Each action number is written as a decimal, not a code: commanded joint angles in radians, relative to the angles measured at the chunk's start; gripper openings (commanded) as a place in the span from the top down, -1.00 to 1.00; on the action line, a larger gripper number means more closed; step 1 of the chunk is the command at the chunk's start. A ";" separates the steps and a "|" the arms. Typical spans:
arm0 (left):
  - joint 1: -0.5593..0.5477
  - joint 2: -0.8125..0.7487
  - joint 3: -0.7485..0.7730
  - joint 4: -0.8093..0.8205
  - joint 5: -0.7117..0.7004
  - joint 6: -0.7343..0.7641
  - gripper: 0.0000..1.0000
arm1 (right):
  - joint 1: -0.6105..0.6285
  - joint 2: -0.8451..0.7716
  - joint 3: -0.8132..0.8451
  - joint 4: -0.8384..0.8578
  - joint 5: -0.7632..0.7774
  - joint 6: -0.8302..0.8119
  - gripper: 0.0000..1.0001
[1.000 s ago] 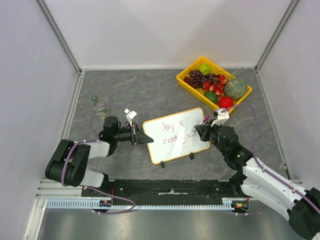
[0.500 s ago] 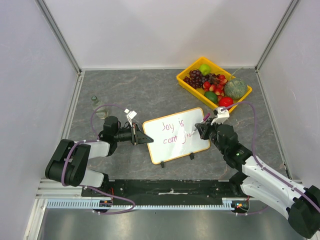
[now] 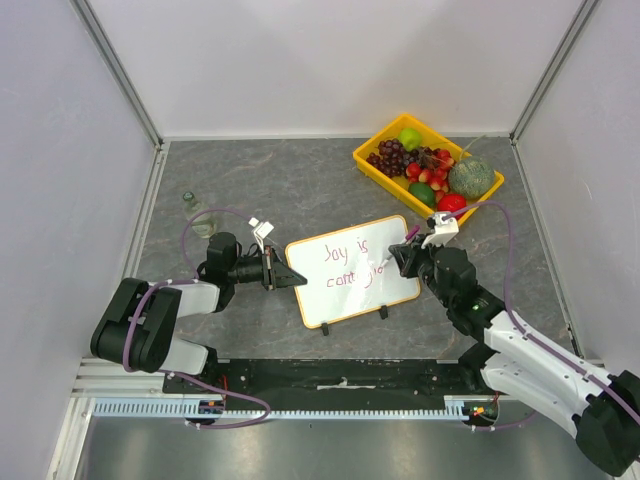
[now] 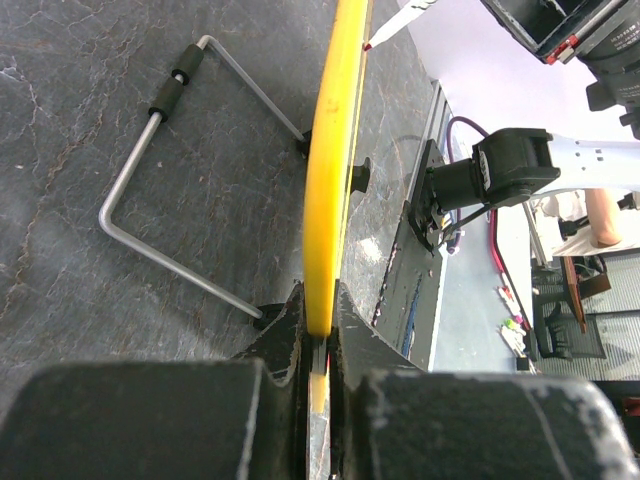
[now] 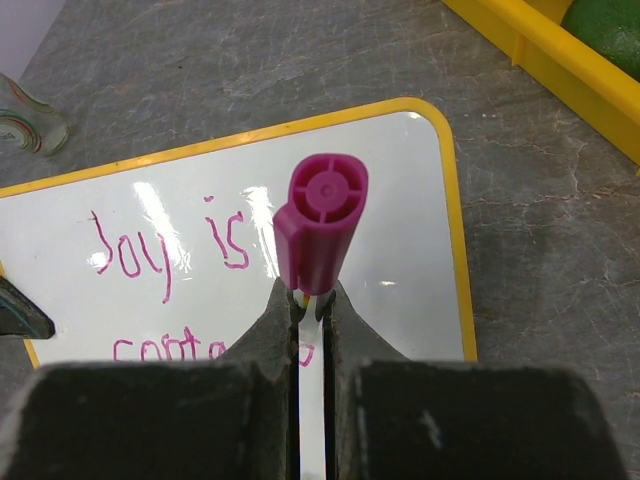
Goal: Write a sentence on the whiteboard
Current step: Write on the whiteboard at the whiteboard stand.
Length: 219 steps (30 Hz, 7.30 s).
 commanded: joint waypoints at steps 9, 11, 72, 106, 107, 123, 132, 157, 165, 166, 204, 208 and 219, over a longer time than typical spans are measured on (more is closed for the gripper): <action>-0.001 0.013 0.010 -0.023 -0.047 0.014 0.96 | -0.015 -0.107 -0.007 0.045 -0.052 0.016 1.00; -0.001 0.014 0.011 -0.025 -0.047 0.014 0.96 | -0.020 -0.109 -0.005 0.025 -0.033 0.010 1.00; -0.001 0.019 0.011 -0.023 -0.041 0.014 0.96 | -0.032 -0.026 -0.030 0.038 0.030 -0.013 1.00; -0.001 0.023 0.013 -0.020 -0.041 0.013 0.96 | -0.034 -0.060 -0.028 -0.044 0.073 -0.038 1.00; -0.001 0.025 0.013 -0.020 -0.041 0.013 0.96 | -0.034 -0.055 -0.022 -0.042 0.079 -0.040 1.00; -0.001 0.020 0.011 -0.020 -0.039 0.013 0.96 | -0.038 -0.015 0.041 -0.018 0.082 -0.044 1.00; -0.001 0.022 0.013 -0.018 -0.039 0.013 0.96 | -0.038 -0.040 -0.013 -0.038 0.054 -0.030 1.00; -0.001 0.020 0.011 -0.020 -0.041 0.013 0.96 | -0.040 -0.106 -0.011 -0.104 0.062 -0.017 1.00; -0.001 0.019 0.010 -0.020 -0.041 0.013 0.96 | -0.040 -0.127 0.047 -0.121 0.056 -0.023 1.00; -0.002 0.019 0.011 -0.018 -0.041 0.013 0.96 | -0.040 -0.129 0.052 -0.121 0.057 -0.026 1.00; -0.001 0.022 0.011 -0.020 -0.038 0.014 0.96 | -0.052 -0.035 0.078 -0.045 0.089 -0.038 1.00; -0.001 0.022 0.013 -0.018 -0.038 0.014 0.96 | -0.054 -0.030 0.076 -0.039 0.097 -0.040 1.00; -0.001 0.020 0.013 -0.020 -0.038 0.013 0.96 | -0.058 0.000 0.066 -0.021 0.082 -0.038 1.00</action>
